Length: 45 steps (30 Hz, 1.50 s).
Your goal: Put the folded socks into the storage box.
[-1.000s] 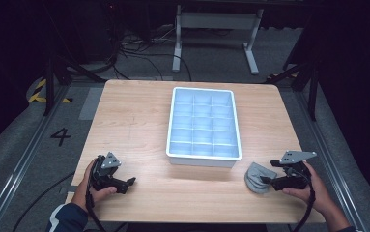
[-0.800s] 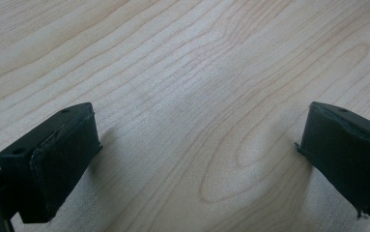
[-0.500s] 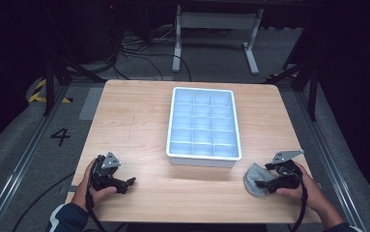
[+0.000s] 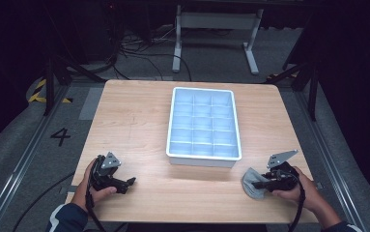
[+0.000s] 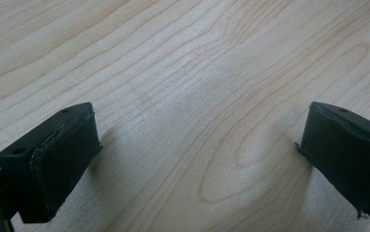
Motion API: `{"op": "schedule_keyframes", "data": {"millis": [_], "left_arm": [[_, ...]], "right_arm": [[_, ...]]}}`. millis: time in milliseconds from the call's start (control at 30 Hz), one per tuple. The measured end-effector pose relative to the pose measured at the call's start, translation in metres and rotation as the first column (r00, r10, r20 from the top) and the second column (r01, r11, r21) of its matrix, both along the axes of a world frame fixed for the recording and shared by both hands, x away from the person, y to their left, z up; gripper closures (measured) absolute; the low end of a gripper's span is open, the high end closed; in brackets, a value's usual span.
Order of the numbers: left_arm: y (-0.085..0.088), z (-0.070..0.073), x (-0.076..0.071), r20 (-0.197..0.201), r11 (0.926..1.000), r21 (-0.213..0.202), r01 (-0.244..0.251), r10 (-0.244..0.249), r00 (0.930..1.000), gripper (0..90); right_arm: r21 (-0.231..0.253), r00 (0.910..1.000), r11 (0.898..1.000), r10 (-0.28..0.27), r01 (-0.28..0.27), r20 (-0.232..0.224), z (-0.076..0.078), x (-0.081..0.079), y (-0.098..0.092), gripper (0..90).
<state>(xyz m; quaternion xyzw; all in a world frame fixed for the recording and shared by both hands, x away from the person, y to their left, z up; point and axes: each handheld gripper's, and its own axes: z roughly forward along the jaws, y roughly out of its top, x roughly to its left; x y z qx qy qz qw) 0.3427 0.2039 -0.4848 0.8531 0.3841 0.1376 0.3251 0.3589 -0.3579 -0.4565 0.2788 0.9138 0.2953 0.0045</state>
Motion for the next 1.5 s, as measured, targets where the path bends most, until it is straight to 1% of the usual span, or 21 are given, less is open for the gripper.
{"op": "schedule_keyframes", "data": {"millis": [133,167,200,267,300,333,400,667,767,900,1333,1500], "left_arm": [[0.000,0.000,0.000,0.000,1.0000,0.000,0.000,0.000,1.0000,0.4],[0.000,0.000,0.000,0.000,1.0000,0.000,0.000,0.000,1.0000,0.4],[0.000,0.000,0.000,0.000,1.0000,0.000,0.000,0.000,1.0000,0.4],[0.000,0.000,0.000,0.001,1.0000,0.001,-0.001,0.001,1.0000,0.4],[0.000,0.000,0.000,0.001,1.0000,0.001,0.000,0.000,1.0000,0.4],[0.000,0.000,0.000,0.001,1.0000,0.001,0.000,0.000,1.0000,0.4],[0.000,0.000,0.000,0.001,1.0000,0.001,0.000,0.000,1.0000,0.4],[0.000,0.000,0.000,0.001,1.0000,0.001,-0.001,0.001,1.0000,0.4],[0.000,0.000,0.000,0.001,1.0000,0.001,0.000,0.000,1.0000,0.4],[0.000,0.000,0.000,0.000,1.0000,0.000,0.000,0.000,1.0000,0.5],[0.000,0.000,0.000,0.001,1.0000,0.001,-0.001,0.001,1.0000,0.4],[0.000,0.000,0.000,0.001,1.0000,0.001,-0.001,0.001,1.0000,0.4]], "right_arm": [[0.005,0.9995,1.000,0.010,-0.010,0.031,0.000,-0.004,0.000,73.6],[0.007,0.9987,1.000,0.012,-0.013,0.049,0.000,-0.006,0.000,74.7],[0.007,0.9987,1.000,0.012,-0.013,0.049,0.000,-0.006,0.000,74.7],[0.008,0.9968,1.000,0.020,-0.021,0.077,0.000,-0.009,-0.001,75.5],[0.021,0.9957,1.000,0.019,-0.021,0.091,0.000,-0.011,-0.003,75.9],[0.025,0.9956,1.000,0.015,-0.018,0.093,0.000,-0.012,-0.004,76.1],[0.035,0.9937,0.999,0.020,-0.024,0.111,0.000,-0.014,-0.005,76.4],[0.065,0.9896,0.997,0.020,-0.029,0.143,0.004,-0.018,-0.011,76.6],[0.069,0.9881,0.997,0.023,-0.034,0.152,0.005,-0.019,-0.012,76.6],[0.075,0.9881,0.997,0.023,-0.035,0.152,0.006,-0.020,-0.013,76.6],[0.104,0.9832,0.994,0.007,-0.026,0.182,0.011,-0.022,-0.018,76.6],[0.118,0.9796,0.993,-0.003,-0.021,0.201,0.014,-0.022,-0.020,76.6]]}}
